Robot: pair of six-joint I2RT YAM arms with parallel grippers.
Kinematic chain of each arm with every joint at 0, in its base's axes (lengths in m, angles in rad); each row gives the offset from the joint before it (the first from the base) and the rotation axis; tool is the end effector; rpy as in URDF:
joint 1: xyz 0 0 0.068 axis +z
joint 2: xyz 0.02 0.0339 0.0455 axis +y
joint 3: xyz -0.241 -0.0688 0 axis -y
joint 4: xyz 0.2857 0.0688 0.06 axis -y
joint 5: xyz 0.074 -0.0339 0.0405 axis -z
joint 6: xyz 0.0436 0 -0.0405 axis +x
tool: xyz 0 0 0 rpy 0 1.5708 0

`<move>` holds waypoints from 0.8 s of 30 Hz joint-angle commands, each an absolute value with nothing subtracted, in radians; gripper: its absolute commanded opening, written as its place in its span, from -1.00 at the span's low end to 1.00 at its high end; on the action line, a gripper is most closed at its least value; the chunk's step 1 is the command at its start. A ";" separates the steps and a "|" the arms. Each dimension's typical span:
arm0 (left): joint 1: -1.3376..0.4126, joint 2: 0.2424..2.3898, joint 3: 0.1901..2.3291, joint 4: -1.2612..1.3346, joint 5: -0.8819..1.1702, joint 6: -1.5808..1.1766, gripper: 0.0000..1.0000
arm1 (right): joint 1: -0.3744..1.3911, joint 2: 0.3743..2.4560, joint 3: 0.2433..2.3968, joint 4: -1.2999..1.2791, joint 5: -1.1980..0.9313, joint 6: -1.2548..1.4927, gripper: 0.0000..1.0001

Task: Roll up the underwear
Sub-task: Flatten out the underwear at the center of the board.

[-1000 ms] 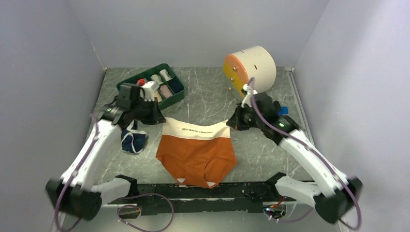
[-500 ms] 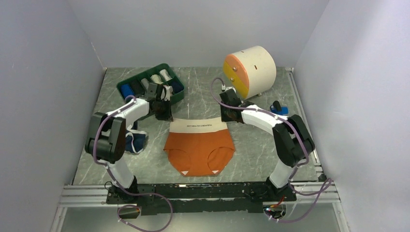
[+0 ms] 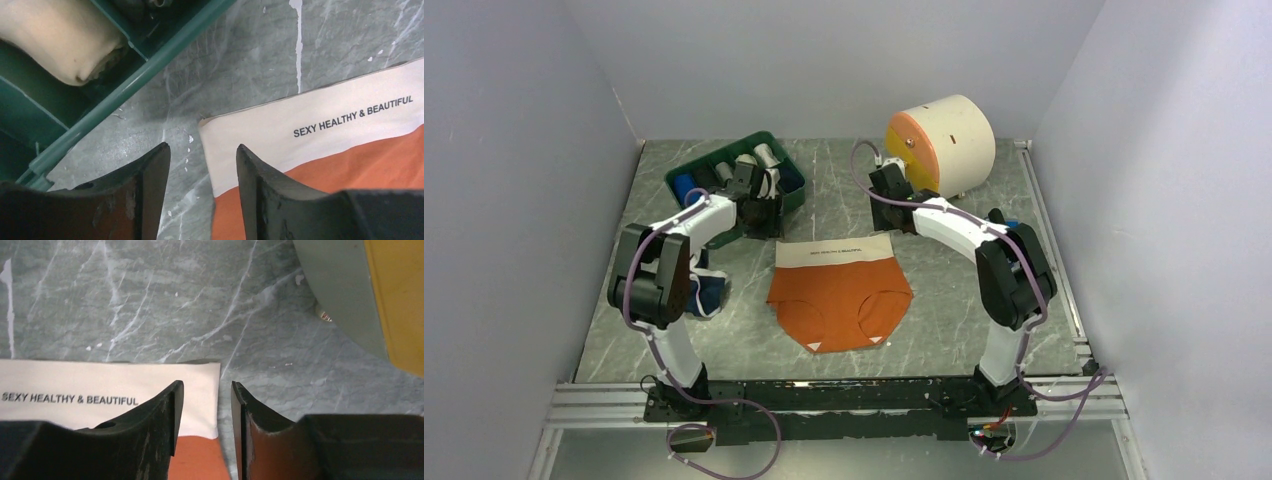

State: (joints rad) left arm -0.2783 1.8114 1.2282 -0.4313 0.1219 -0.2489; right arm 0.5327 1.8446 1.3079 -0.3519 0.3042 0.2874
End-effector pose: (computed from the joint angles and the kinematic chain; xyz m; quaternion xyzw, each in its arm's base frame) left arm 0.3936 -0.1180 0.1407 0.0308 0.9594 -0.1280 0.2493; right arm 0.3807 0.2093 0.1613 -0.0637 0.9307 0.0009 0.3602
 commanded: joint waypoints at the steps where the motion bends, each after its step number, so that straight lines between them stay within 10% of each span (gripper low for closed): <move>1: -0.280 1.695 1.223 -0.458 0.128 -0.227 0.15 | 0.530 1.742 1.336 -0.408 0.182 0.266 -0.11; 8: -0.280 1.415 0.946 -0.442 0.154 -0.371 0.39 | 0.567 1.551 1.100 -0.342 -0.151 0.442 -0.02; 24: -0.281 1.113 0.527 -0.310 0.215 -0.670 0.41 | 0.876 1.484 0.929 -0.269 -0.002 0.683 0.00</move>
